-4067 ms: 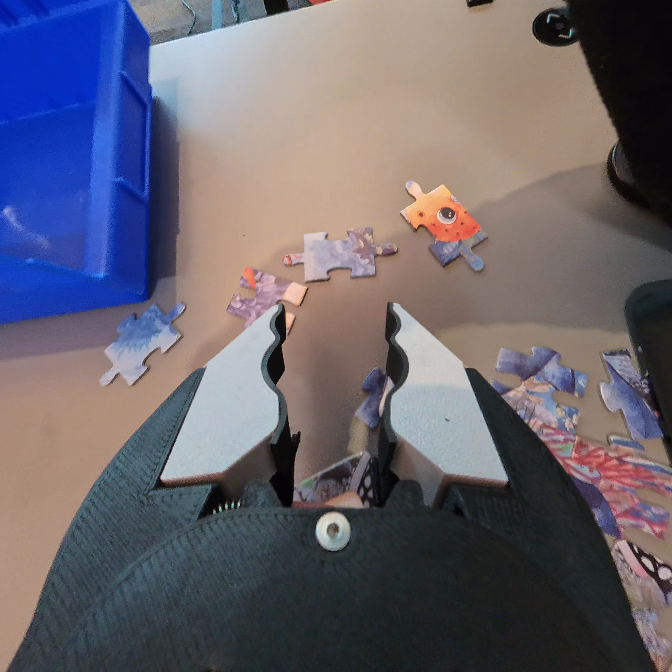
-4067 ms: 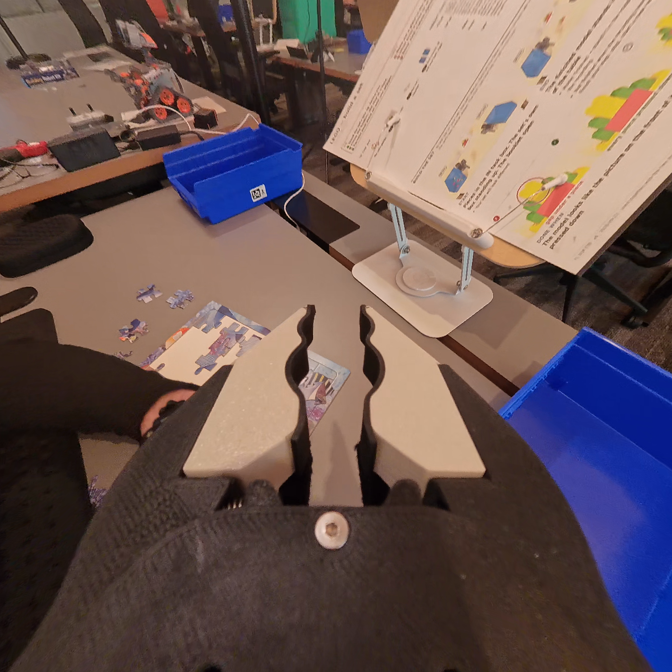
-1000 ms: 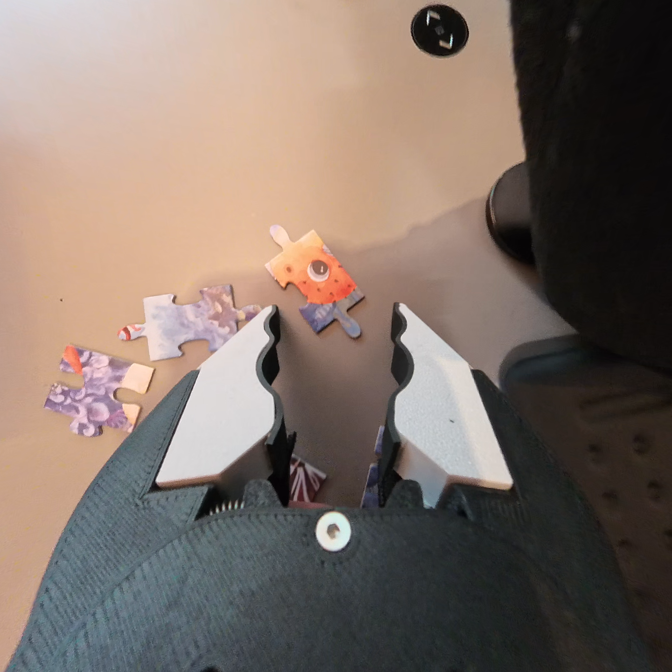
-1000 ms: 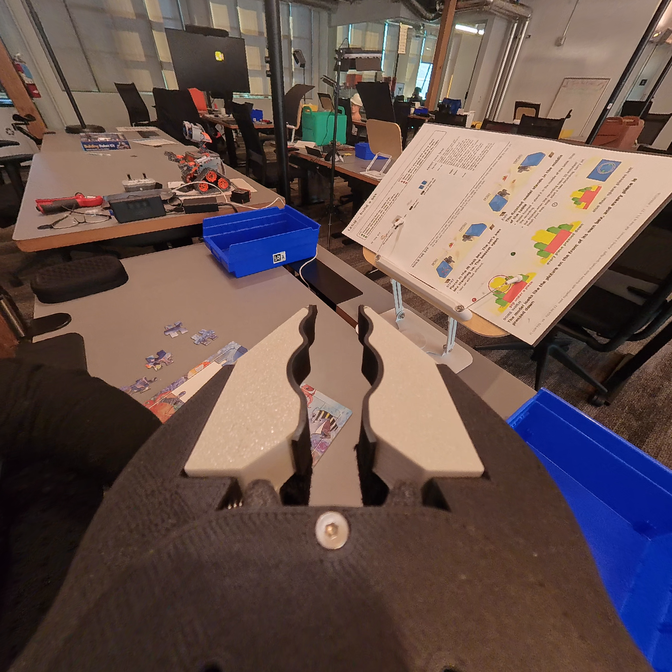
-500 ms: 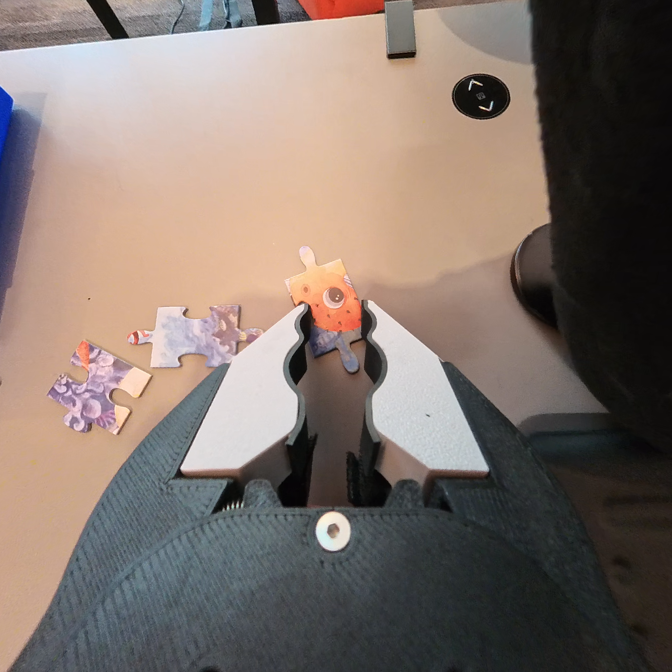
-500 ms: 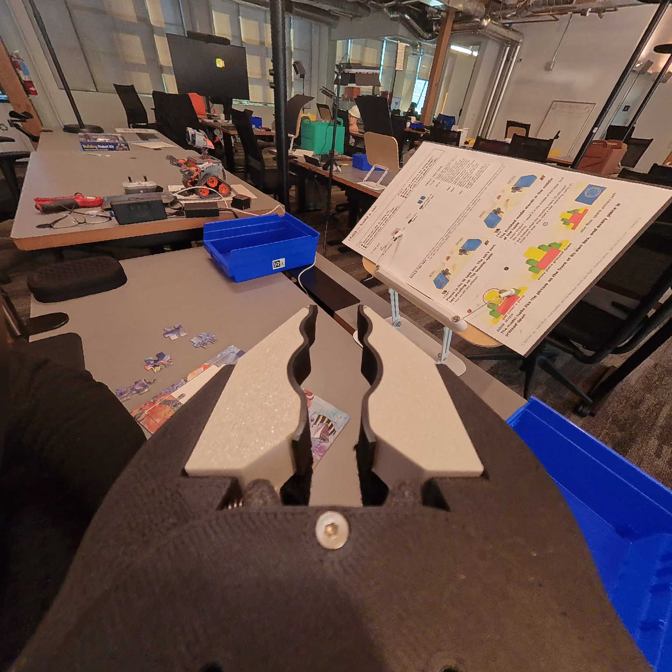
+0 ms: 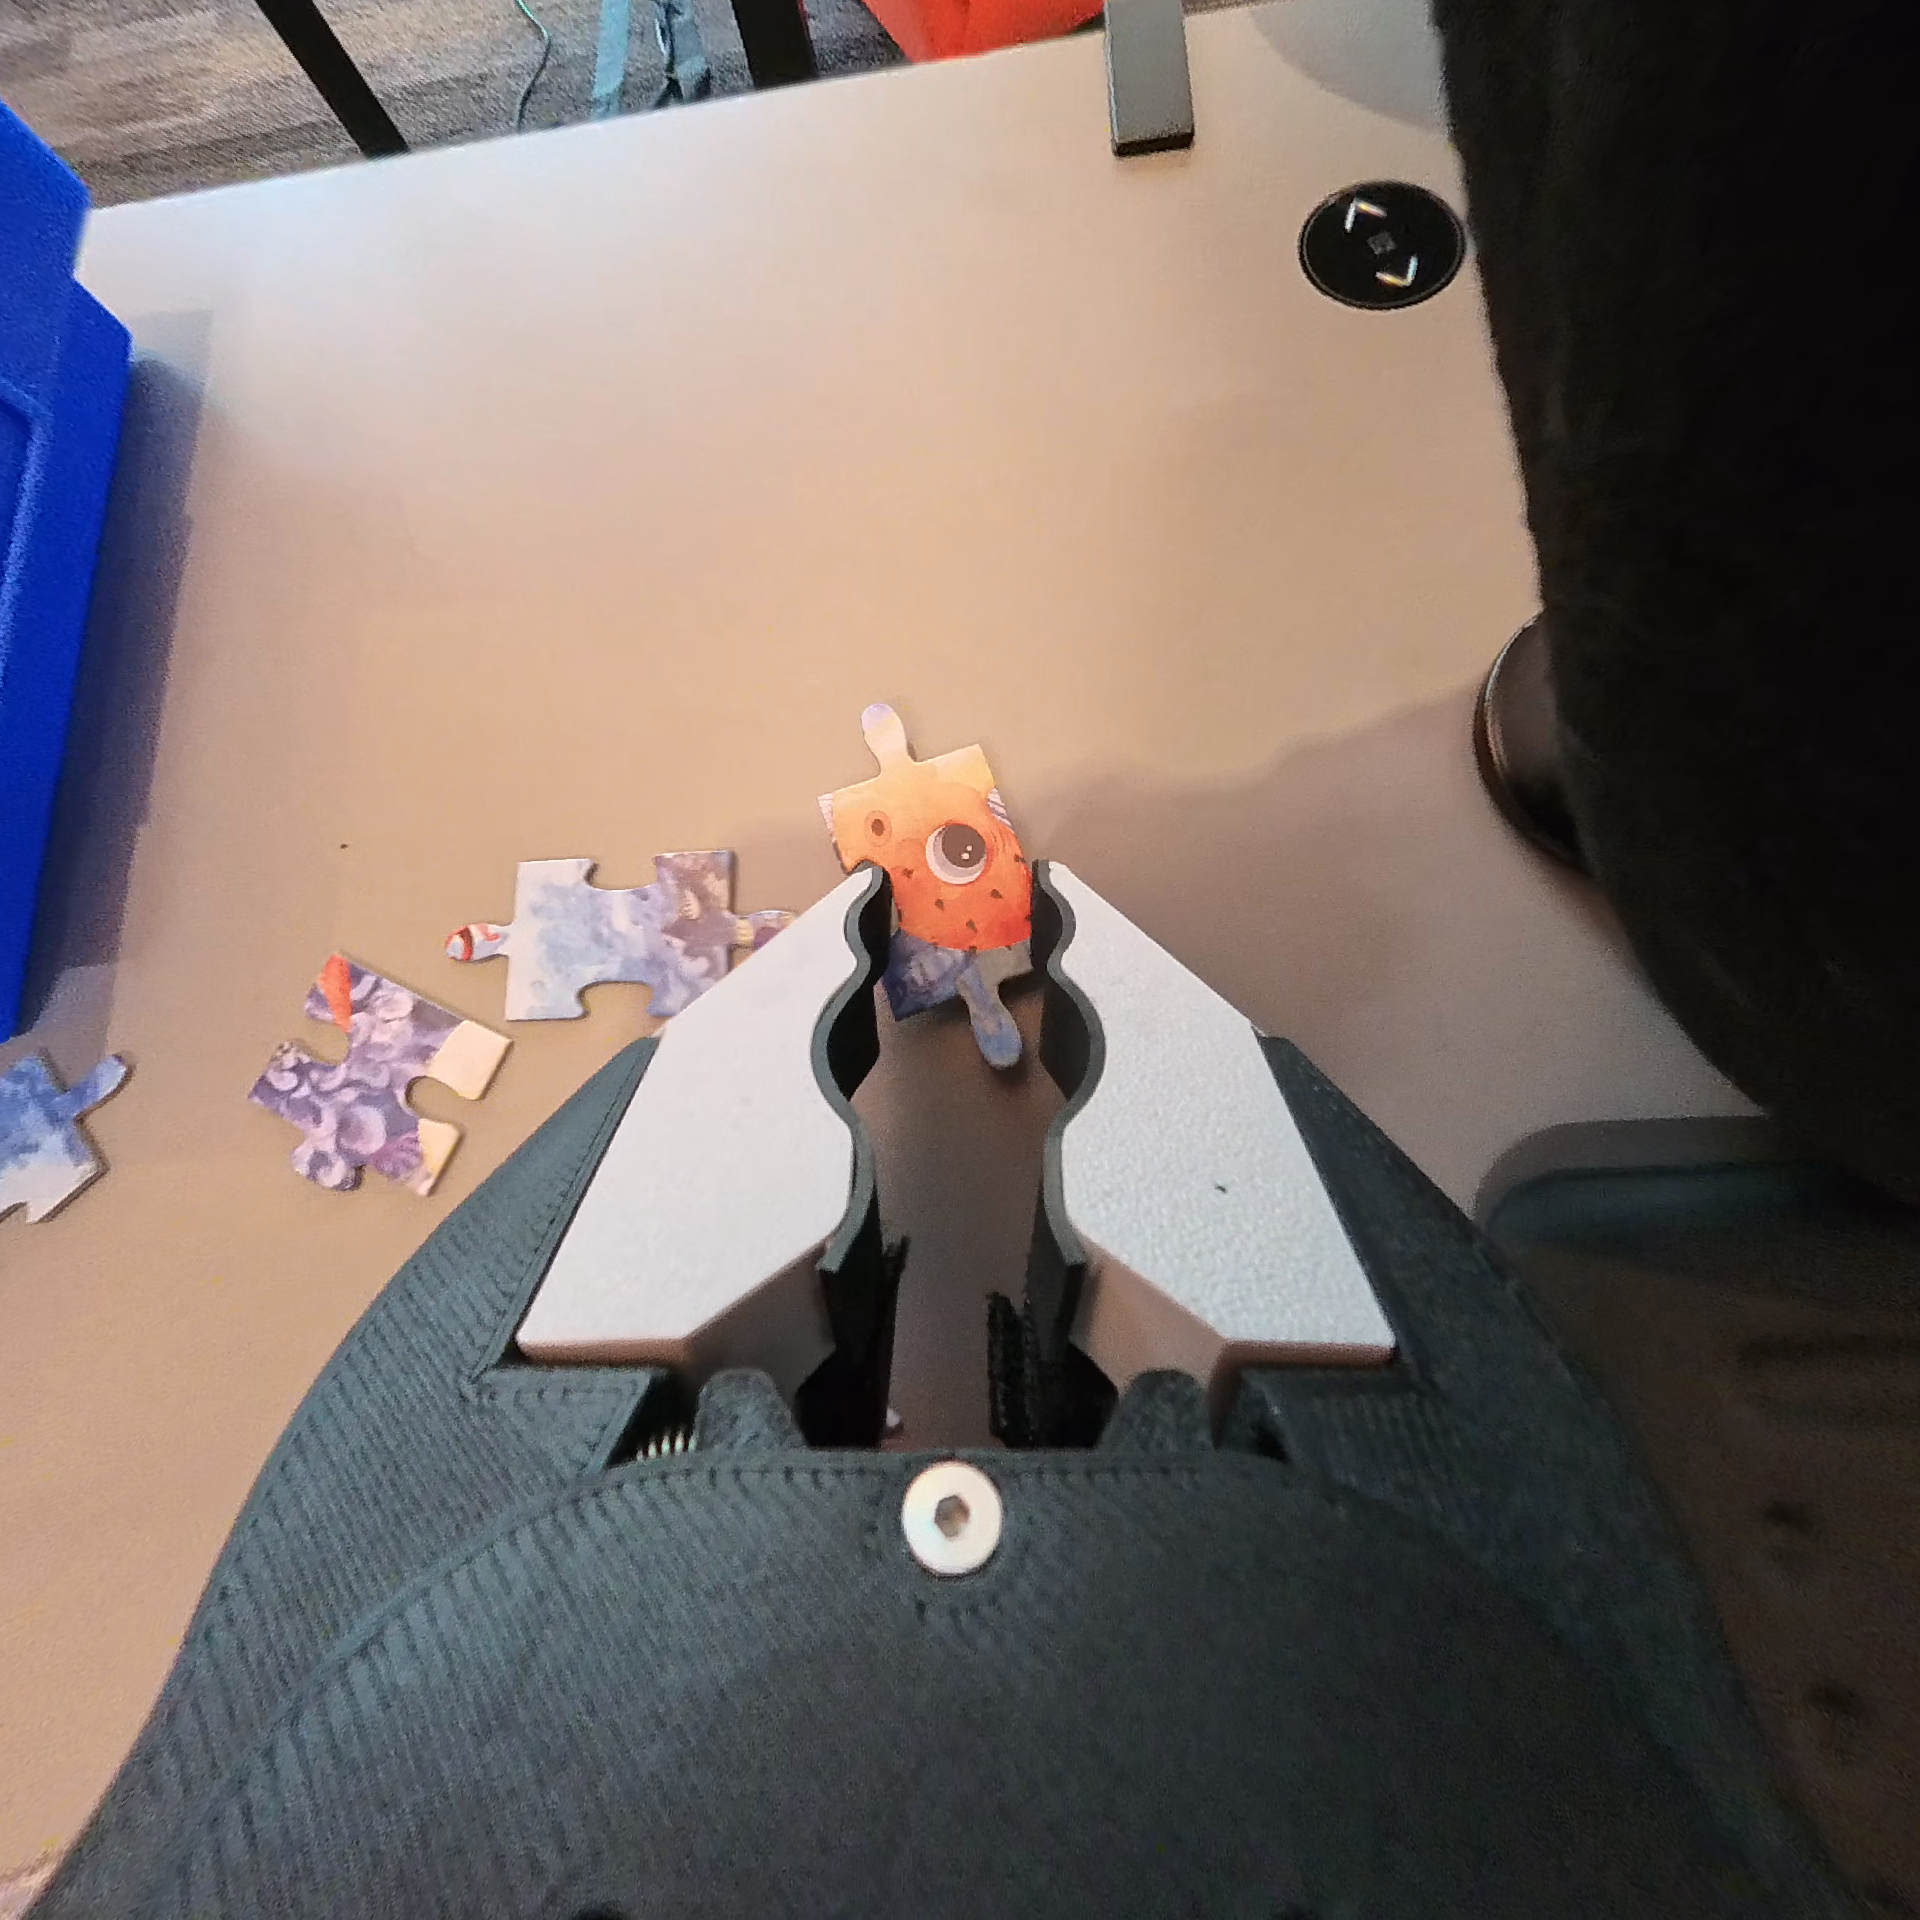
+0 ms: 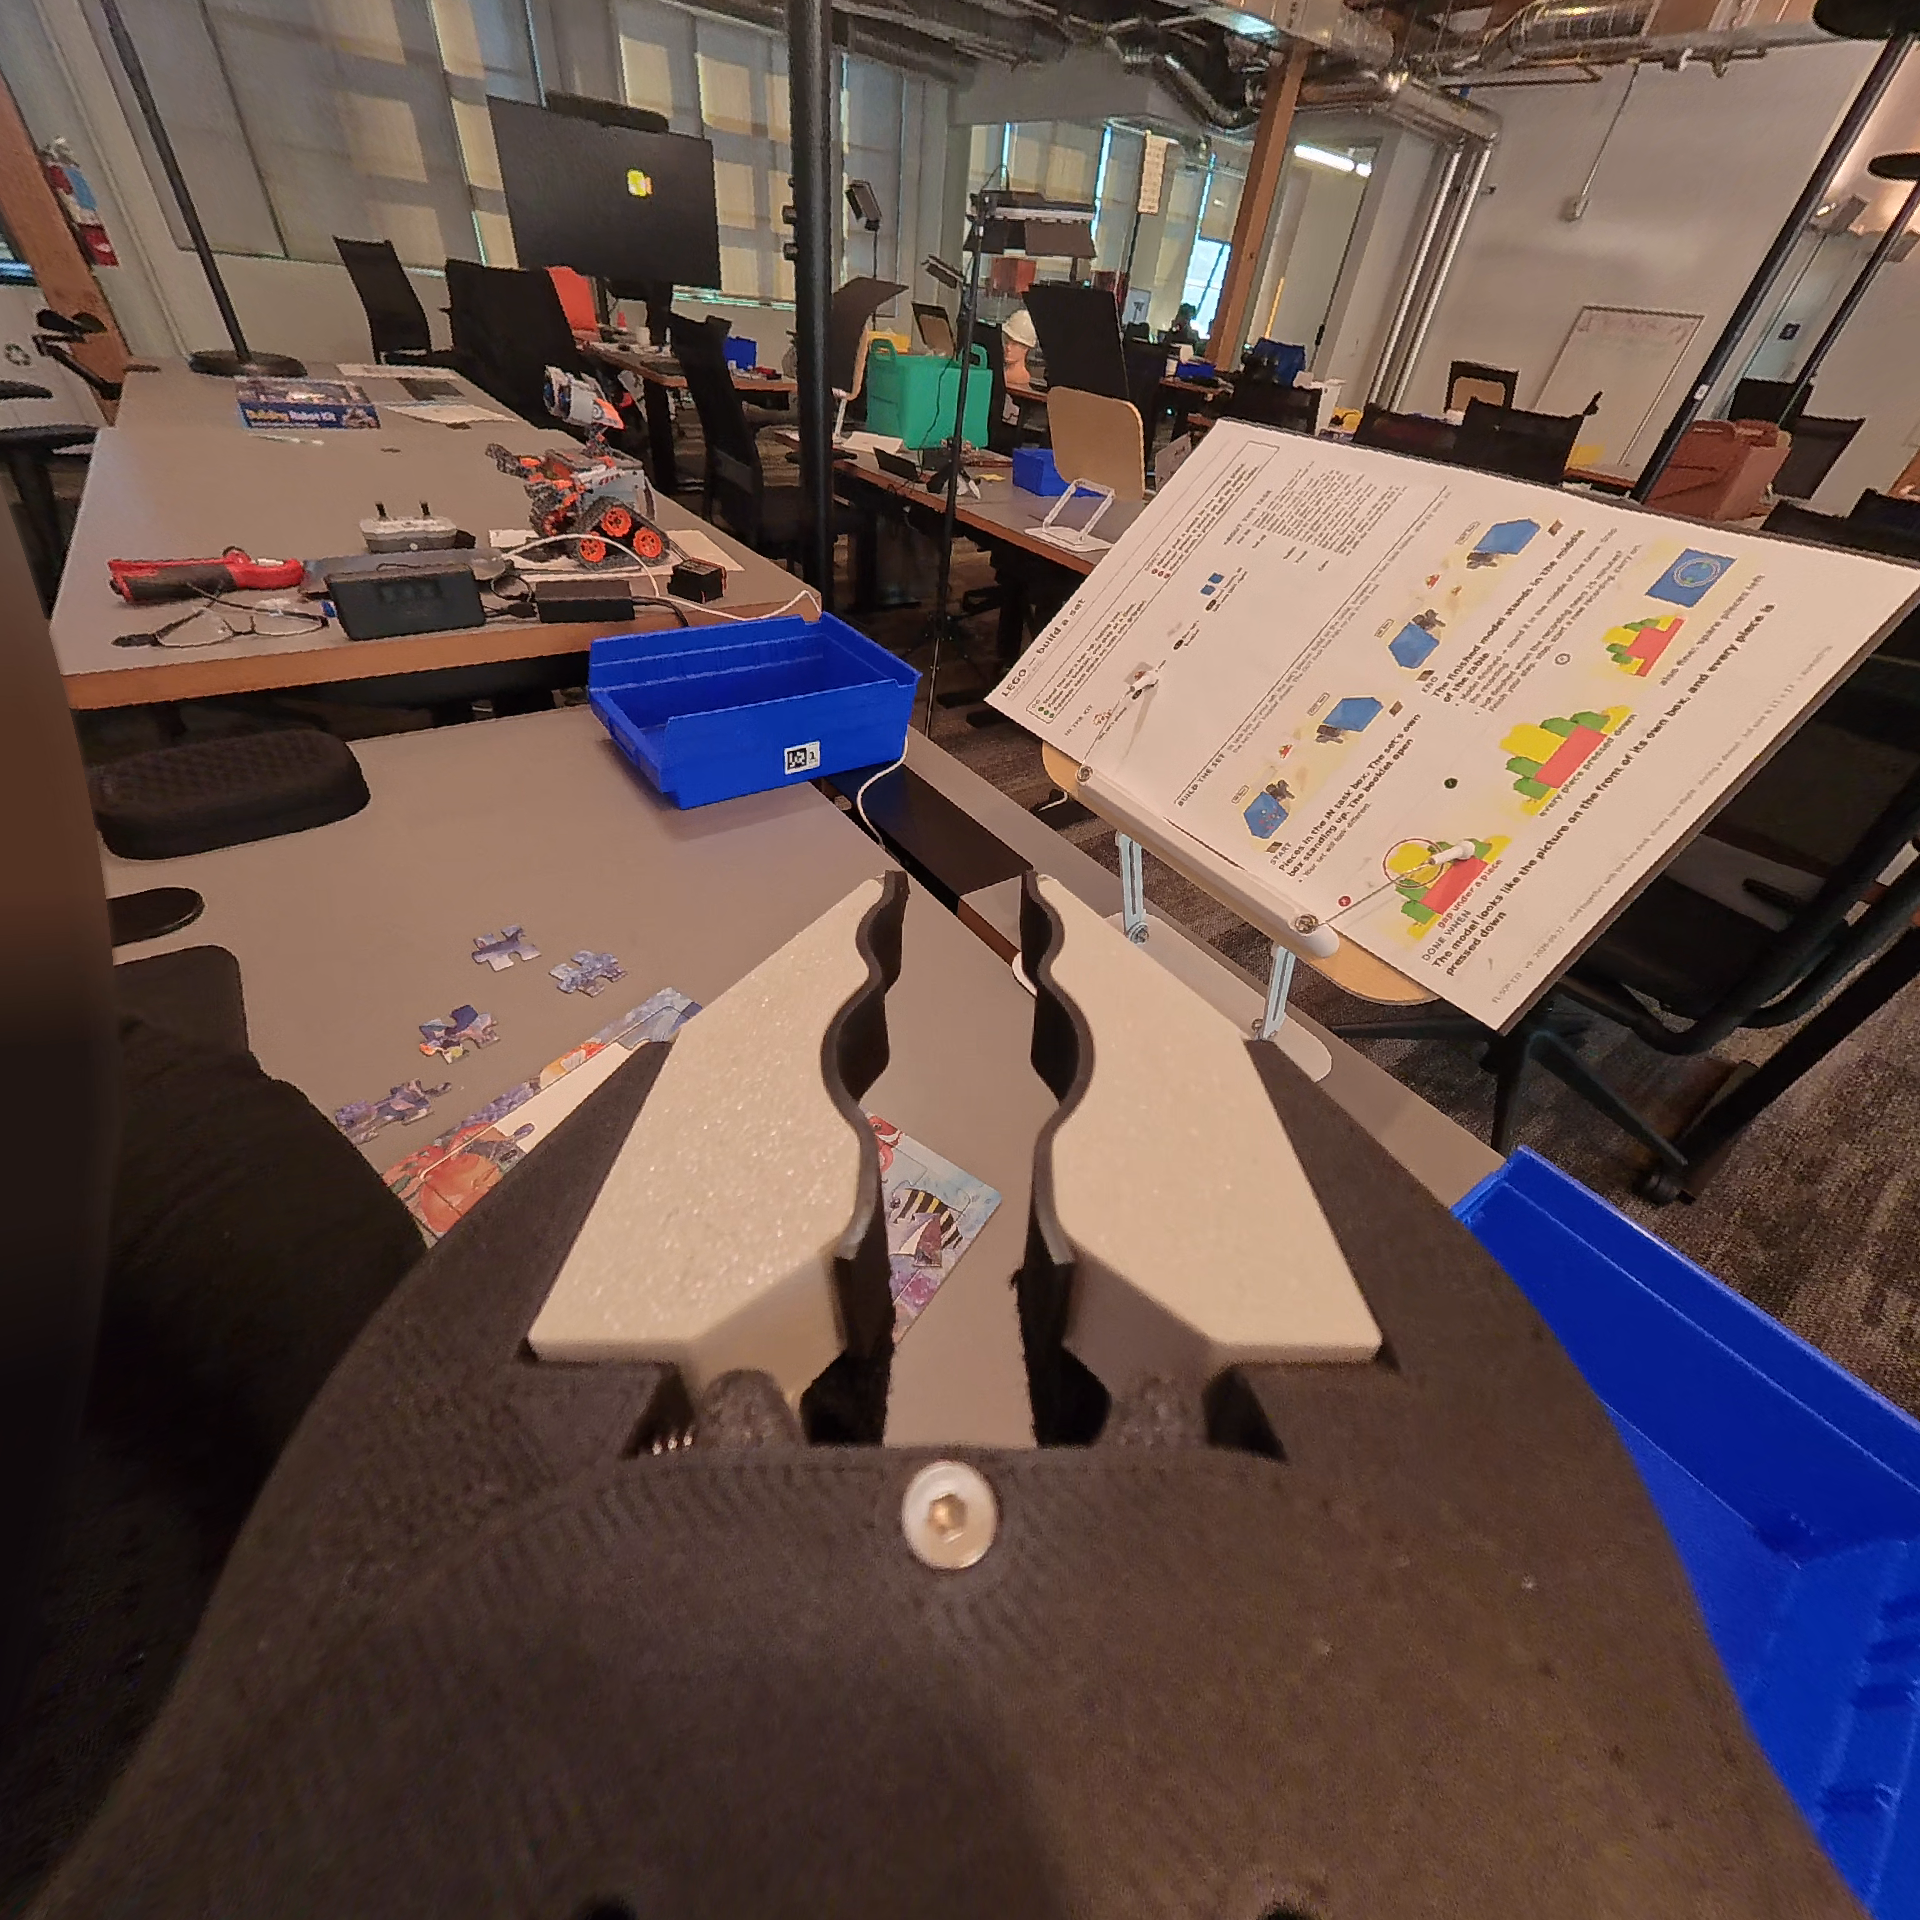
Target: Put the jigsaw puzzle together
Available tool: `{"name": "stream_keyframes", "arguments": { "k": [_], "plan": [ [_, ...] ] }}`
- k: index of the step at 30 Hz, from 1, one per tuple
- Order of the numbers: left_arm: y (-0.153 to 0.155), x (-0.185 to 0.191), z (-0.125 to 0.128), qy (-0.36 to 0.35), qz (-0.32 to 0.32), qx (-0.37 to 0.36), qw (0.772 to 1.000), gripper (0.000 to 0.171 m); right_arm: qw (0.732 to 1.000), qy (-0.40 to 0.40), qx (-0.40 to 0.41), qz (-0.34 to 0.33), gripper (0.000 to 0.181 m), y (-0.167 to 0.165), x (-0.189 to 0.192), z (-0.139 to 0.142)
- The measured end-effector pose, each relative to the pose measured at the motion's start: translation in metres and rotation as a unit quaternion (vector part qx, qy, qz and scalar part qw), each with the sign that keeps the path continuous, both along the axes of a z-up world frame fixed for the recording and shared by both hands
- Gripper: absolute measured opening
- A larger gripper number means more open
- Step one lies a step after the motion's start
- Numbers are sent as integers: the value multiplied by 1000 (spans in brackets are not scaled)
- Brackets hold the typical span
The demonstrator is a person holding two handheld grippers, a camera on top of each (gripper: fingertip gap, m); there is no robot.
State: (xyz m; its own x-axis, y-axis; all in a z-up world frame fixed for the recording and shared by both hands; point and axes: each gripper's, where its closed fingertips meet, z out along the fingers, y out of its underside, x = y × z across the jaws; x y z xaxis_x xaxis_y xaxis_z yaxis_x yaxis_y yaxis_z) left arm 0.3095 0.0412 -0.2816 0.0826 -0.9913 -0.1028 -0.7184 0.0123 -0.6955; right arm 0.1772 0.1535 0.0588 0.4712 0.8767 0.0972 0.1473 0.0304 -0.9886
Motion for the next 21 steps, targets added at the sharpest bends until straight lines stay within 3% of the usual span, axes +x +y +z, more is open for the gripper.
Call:
{"name": "stream_keyframes", "arguments": {
  "k": [2, 3, 12, 14, 18, 21],
  "plan": [
    [4, -3, 6, -5, 6, 1, 1000, 25, 1000, 0, 1, 0, 21, 0, 0, 1],
    [8, -5, 9, -9, 12, 5, 1000, 0, 1000, 1, 2, 0, 20, -1, 0, 1],
    [23, -50, 21, -11, 44, -7, 999, 0, 1000, -4, 4, 4, 20, -3, -4, 1],
    [15, -53, 23, -22, 26, -13, 999, 6, 1000, -3, 6, 4, 20, -5, -4, 2],
    [-7, -44, 20, -18, -4, -28, 999, 39, 1000, -2, 11, 5, 20, -8, -4, 5],
    [-34, -32, 15, -20, -48, -56, 997, 49, 1000, 1, 17, 6, 20, -12, -2, 8]
  ]
}}
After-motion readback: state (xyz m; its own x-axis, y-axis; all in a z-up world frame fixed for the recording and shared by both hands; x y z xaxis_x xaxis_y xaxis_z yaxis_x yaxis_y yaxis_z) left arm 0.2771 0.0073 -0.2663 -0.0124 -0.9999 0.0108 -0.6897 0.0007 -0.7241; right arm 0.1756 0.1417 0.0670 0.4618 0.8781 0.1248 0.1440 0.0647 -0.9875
